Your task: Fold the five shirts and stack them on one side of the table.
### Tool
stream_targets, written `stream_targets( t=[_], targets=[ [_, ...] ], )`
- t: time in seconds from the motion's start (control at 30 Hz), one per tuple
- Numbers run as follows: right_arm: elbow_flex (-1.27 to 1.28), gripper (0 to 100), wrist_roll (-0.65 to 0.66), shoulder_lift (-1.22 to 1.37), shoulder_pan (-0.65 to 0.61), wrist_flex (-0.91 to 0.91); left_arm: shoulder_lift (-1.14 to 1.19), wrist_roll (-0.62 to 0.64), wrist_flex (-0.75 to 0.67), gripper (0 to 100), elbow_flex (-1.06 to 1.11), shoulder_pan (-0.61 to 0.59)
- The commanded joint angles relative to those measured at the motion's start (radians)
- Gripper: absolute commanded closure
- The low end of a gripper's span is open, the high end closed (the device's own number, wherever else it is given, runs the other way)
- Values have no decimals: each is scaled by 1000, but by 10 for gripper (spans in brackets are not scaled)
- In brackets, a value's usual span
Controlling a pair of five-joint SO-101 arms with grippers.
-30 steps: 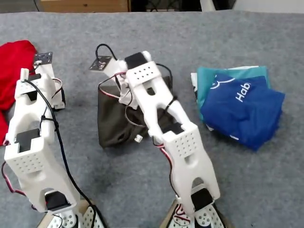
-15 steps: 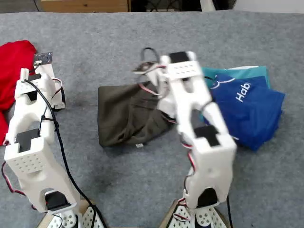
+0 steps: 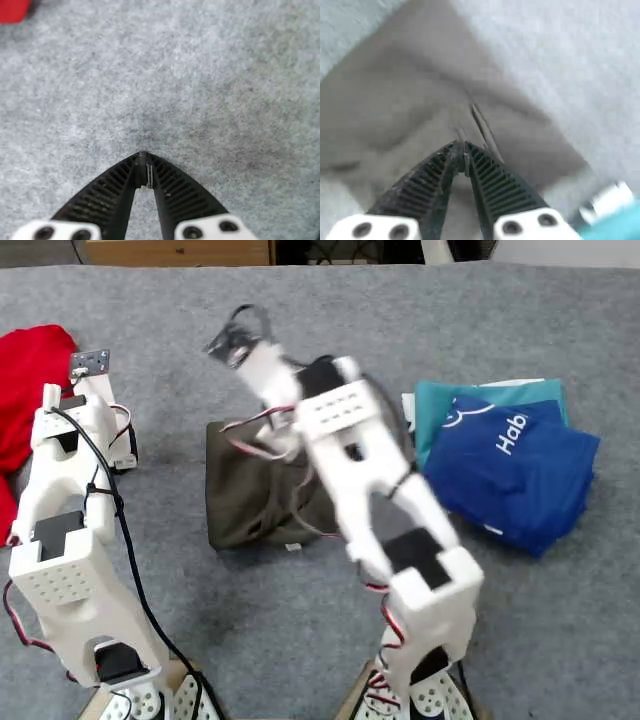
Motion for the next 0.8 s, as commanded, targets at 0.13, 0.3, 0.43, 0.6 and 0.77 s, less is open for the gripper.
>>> stream_targets(
  t=[0.13, 0.3, 0.43, 0.6, 0.77],
  targets=[
    [-199, 984, -9, 219, -32, -37, -12, 14, -41, 971, 1, -8],
    [-344, 984, -6, 325, 12, 144, -12, 14, -41, 971, 1, -8],
    [-432, 985, -2, 371, 72, 325, -12, 14, -41, 971, 1, -10],
    [-447, 985, 60, 366, 141, 525, -12, 14, -41, 971, 1, -10],
    [-260, 985, 66, 193, 232, 531, -12, 14, -41, 971, 1, -10]
  ],
)
